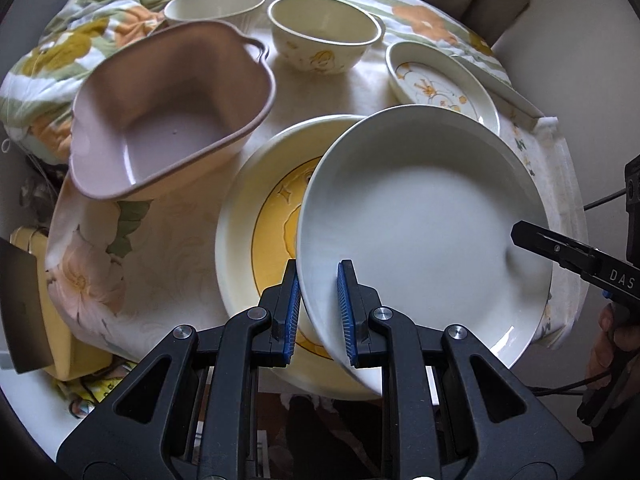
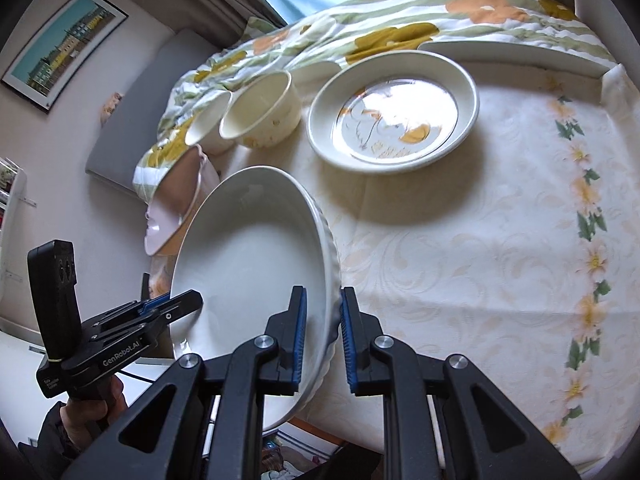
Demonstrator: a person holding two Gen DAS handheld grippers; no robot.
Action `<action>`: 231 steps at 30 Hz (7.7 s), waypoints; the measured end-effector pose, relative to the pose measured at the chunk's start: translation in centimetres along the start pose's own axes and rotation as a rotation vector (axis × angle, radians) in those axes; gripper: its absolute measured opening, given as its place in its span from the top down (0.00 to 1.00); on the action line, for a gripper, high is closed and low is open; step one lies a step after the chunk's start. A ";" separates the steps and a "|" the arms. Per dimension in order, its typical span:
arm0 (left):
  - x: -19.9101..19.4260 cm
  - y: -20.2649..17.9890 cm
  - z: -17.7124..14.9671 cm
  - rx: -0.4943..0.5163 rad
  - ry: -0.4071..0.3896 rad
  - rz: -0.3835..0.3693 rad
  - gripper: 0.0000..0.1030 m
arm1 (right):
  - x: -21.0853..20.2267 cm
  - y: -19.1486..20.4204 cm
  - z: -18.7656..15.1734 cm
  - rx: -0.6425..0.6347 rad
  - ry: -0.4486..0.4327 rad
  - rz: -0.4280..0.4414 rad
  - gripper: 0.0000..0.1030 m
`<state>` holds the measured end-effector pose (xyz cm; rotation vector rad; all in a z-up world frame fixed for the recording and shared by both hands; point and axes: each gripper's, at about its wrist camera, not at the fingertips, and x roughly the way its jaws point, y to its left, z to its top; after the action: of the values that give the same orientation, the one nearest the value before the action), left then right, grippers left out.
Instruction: Organize plates and bowls
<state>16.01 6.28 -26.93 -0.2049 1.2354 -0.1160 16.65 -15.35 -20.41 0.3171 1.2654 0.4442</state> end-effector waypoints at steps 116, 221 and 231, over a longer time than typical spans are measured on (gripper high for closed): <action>12.7 -9.8 16.5 -0.262 0.012 0.039 0.84 | 6.5 -13.0 19.3 -0.357 0.173 0.093 0.86; 1.1 -2.1 2.4 0.223 0.032 0.133 0.48 | 2.7 5.0 -1.8 -0.157 0.004 -0.281 0.86; 0.8 -3.2 2.7 0.265 0.007 0.164 0.30 | 2.7 4.7 -1.7 -0.144 0.007 -0.274 0.86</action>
<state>18.94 3.28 -26.13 0.1270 1.2255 -0.1369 14.93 -9.97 -21.00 0.0186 1.2552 0.2995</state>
